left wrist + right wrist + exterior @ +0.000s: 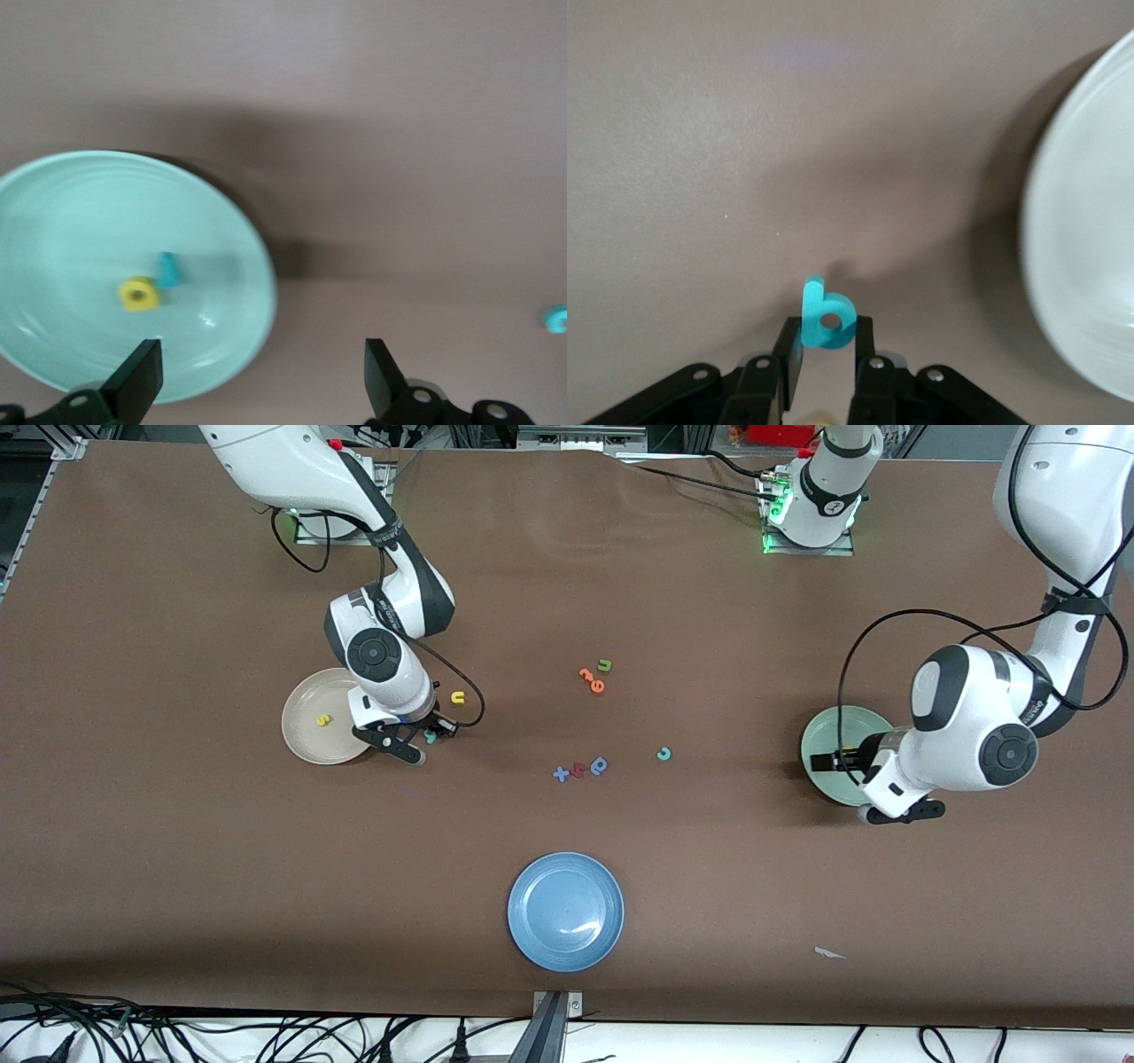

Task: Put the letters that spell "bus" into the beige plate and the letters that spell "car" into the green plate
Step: 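Place the teal b in the cream plate while the left gripper returns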

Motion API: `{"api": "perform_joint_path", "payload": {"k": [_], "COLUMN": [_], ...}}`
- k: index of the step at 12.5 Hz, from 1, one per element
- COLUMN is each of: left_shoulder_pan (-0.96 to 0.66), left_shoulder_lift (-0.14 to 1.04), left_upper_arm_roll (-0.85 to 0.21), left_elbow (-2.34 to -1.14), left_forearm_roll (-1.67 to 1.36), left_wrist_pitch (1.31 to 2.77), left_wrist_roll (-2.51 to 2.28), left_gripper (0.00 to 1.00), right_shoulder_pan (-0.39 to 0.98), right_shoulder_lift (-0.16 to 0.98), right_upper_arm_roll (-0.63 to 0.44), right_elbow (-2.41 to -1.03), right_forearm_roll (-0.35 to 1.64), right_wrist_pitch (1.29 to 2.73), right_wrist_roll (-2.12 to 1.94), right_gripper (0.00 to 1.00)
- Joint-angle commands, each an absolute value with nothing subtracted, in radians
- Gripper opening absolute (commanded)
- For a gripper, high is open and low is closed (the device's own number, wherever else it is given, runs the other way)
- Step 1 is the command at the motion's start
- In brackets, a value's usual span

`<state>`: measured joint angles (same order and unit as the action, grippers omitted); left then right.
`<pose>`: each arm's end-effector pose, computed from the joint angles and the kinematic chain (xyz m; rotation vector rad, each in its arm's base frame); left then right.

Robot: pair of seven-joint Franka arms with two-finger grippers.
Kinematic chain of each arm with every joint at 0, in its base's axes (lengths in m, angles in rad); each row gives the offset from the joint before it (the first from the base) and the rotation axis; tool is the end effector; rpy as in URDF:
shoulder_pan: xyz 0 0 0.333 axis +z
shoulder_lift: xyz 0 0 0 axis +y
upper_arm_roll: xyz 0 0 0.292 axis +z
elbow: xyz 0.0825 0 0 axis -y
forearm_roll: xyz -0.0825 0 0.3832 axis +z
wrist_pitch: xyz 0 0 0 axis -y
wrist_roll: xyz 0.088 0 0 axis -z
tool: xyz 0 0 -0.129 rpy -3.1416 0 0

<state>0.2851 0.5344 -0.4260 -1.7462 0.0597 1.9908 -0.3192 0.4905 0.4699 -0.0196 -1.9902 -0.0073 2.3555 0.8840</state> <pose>0.6125 -0.0703 0.2323 2.9954 0.2616 -0.4124 0.5218 0.2652 0.1729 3.0003 -0.6176 -0.1115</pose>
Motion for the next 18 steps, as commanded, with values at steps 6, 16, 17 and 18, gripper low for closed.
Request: {"api": "perform_joint_path", "payload": {"k": [6,16,17,18], "left_shoulder_pan": [0.065,-0.234,-0.248,-0.25], "left_shoulder_lift": [0.581,0.709,0.713,0.715], "left_upper_arm_roll": [-0.509,-0.313,-0.301,-0.301], "left_elbow": [-1.74,-1.743,-1.743,-1.743], "left_forearm_roll": [0.049,0.06,0.06,0.06], "left_wrist_pitch": [2.17,2.359,2.358,2.358], "left_wrist_roll": [-0.812,-0.986,-0.994,-0.994], "left_gripper": [0.99,0.9,0.9,0.9], "right_shoulder_pan": [0.489,0.491,0.494,0.494], "right_shoulder_lift": [0.272,0.337,0.336,0.327], "right_upper_arm_roll": [-0.274,-0.322,-0.319,-0.295], "right_elbow": [-2.115,-2.267,-2.266,-2.26], "right_forearm_roll": [-0.008,0.011,0.015,0.024], "right_wrist_pitch": [2.151,2.263,2.26,2.253], "right_wrist_roll": [0.41,0.337,0.347,0.348], "right_gripper": [0.15,0.46,0.88,0.98]}}
